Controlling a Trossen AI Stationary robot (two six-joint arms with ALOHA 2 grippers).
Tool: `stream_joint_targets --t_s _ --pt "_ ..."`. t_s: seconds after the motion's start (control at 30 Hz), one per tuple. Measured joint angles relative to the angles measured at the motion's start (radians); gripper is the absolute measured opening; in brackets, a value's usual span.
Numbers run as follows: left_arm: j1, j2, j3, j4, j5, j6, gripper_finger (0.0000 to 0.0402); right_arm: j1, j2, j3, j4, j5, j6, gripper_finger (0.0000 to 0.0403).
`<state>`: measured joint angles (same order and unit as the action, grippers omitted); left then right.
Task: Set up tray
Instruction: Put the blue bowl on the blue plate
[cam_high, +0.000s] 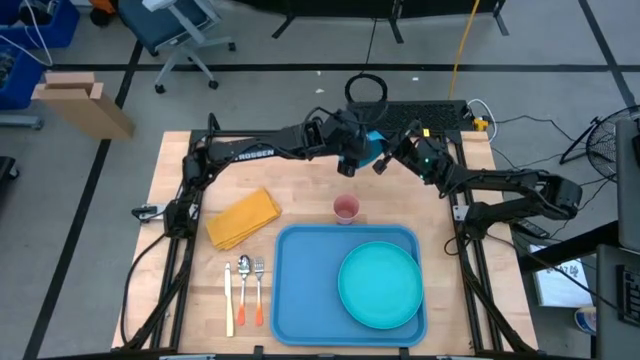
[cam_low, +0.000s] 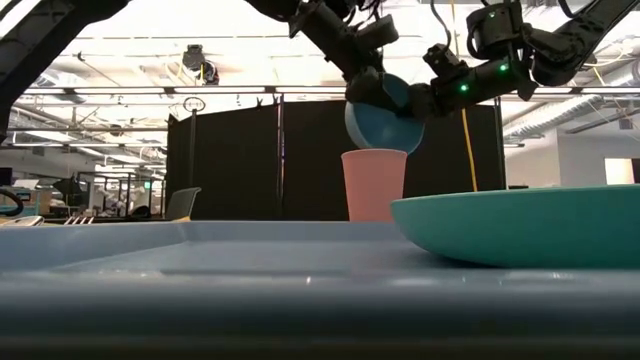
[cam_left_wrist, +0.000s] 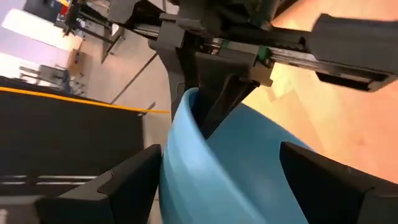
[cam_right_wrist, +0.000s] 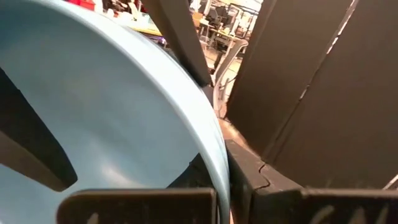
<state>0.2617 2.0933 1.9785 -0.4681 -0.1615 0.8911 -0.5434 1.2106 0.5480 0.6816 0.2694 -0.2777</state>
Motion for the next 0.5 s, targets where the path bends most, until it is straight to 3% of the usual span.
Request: stream_joint_targets --t_s 0.1,0.27,0.5 --pt "-0.03 0.0 -0.002 0.03 -0.075 0.075 0.0324 -0.015 -0.001 0.001 -0.023 -0.034 0.02 0.0" --pt "-0.08 -0.004 -0.003 0.108 -0.163 0.2 0.0324 -0.021 -0.001 0.001 -0.034 0.004 0.023 0.0" --pt "-0.102 -0.004 0.048 0.167 -0.237 0.221 0.0324 -0.02 -0.001 0.001 -0.045 0.004 0.025 0.0"
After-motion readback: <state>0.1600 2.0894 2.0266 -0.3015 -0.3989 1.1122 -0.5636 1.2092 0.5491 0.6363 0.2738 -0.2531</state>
